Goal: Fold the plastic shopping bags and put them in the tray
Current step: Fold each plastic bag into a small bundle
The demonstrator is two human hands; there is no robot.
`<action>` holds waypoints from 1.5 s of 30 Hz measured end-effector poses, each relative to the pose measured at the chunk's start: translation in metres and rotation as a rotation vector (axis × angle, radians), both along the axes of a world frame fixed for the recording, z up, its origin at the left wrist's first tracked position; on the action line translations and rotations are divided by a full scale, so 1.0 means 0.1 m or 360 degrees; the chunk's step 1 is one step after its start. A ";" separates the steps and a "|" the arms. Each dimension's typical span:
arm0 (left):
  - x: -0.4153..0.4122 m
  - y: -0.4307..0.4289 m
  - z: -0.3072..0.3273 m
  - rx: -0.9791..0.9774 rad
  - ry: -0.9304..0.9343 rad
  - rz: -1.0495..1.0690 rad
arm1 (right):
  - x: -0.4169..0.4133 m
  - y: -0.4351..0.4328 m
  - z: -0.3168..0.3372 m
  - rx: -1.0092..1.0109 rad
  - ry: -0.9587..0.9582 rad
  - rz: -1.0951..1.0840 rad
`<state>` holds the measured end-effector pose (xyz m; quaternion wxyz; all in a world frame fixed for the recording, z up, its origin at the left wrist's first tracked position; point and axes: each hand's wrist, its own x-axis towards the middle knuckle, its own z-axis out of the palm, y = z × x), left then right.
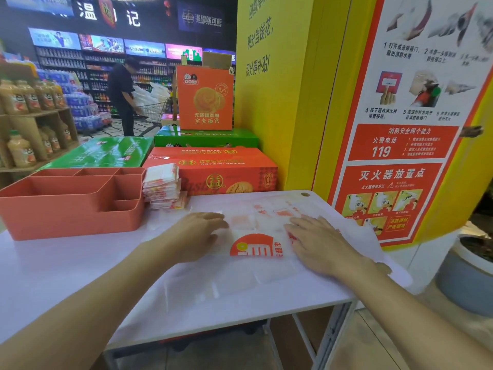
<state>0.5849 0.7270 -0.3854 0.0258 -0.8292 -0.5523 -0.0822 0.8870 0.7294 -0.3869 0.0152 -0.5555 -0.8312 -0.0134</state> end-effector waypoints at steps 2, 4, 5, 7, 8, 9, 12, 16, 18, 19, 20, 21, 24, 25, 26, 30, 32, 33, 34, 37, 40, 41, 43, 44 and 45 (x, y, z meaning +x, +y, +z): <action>0.14 -0.02 -0.03 -0.0143 -0.0091 -0.0084 | -0.16 -0.05 -0.01 -0.0032 0.0089 0.0109; 0.26 -0.03 -0.09 -0.0289 -0.0027 -0.0089 | -0.31 -0.10 -0.04 -0.0081 0.0130 0.0208; 0.30 -0.03 -0.12 -0.0354 0.0013 -0.0070 | -0.37 -0.12 -0.07 -0.0100 0.0120 0.0244; 0.32 -0.04 -0.17 -0.0462 0.0052 -0.0022 | -0.43 -0.10 -0.15 -0.0136 0.0097 0.0279; 0.31 -0.04 -0.19 -0.0493 0.0064 -0.0012 | -0.43 -0.09 -0.18 -0.0159 0.0085 0.0279; 0.30 -0.05 -0.20 -0.0511 0.0081 -0.0011 | -0.42 -0.08 -0.21 -0.0179 0.0073 0.0277; 0.27 -0.07 -0.23 -0.0541 0.0122 -0.0015 | -0.40 -0.06 -0.26 -0.0214 0.0015 0.0284; 0.27 -0.07 -0.24 -0.0561 0.0158 -0.0012 | -0.41 -0.06 -0.26 -0.0261 -0.0021 0.0281; 0.26 -0.08 -0.24 -0.0564 0.0139 -0.0016 | -0.41 -0.08 -0.24 -0.0269 0.0028 0.0277; 0.25 -0.08 -0.23 -0.0557 0.0116 -0.0022 | -0.41 -0.10 -0.22 -0.0266 0.0089 0.0272; 0.25 -0.09 -0.22 -0.0542 0.0096 -0.0029 | -0.40 -0.13 -0.19 -0.0258 0.0172 0.0265; 0.24 -0.10 -0.20 -0.0520 0.0089 -0.0042 | -0.38 -0.17 -0.15 -0.0249 0.0255 0.0256; 0.20 -0.17 -0.12 -0.0463 0.0091 -0.0081 | -0.27 -0.25 -0.03 -0.0199 0.0266 0.0255; 0.17 -0.19 -0.09 -0.0470 0.0084 -0.0084 | -0.23 -0.26 0.00 -0.0183 0.0200 0.0270; 0.14 -0.21 -0.06 -0.0486 0.0069 -0.0082 | -0.20 -0.26 0.02 -0.0174 0.0129 0.0287; 0.09 -0.29 0.01 -0.0569 0.0044 -0.0033 | -0.16 -0.32 0.09 -0.0147 -0.0013 0.0335; 0.10 -0.32 0.04 -0.0563 0.0077 -0.0041 | -0.16 -0.37 0.11 -0.0137 -0.0021 0.0348; 0.10 -0.33 0.06 -0.0545 0.0090 -0.0063 | -0.16 -0.38 0.12 -0.0139 -0.0018 0.0340; 0.11 -0.35 0.07 -0.0525 0.0101 -0.0088 | -0.15 -0.38 0.13 -0.0141 -0.0010 0.0326; 0.11 -0.36 0.11 -0.0500 0.0163 -0.0109 | -0.13 -0.35 0.14 -0.0136 0.0032 0.0278; 0.01 -0.34 0.10 -0.0462 0.0176 -0.0023 | -0.12 -0.30 0.14 -0.0062 0.0098 0.0227; -0.02 -0.32 0.10 -0.0427 0.0148 -0.0004 | -0.12 -0.28 0.14 -0.0031 0.0120 0.0213; -0.07 -0.30 0.12 -0.0340 0.0048 0.0016 | -0.12 -0.23 0.15 0.0033 0.0143 0.0185; -0.08 -0.29 0.14 -0.0283 0.0006 0.0019 | -0.13 -0.20 0.16 0.0060 0.0147 0.0166; -0.08 -0.28 0.17 -0.0234 -0.0028 0.0025 | -0.13 -0.18 0.17 0.0080 0.0158 0.0147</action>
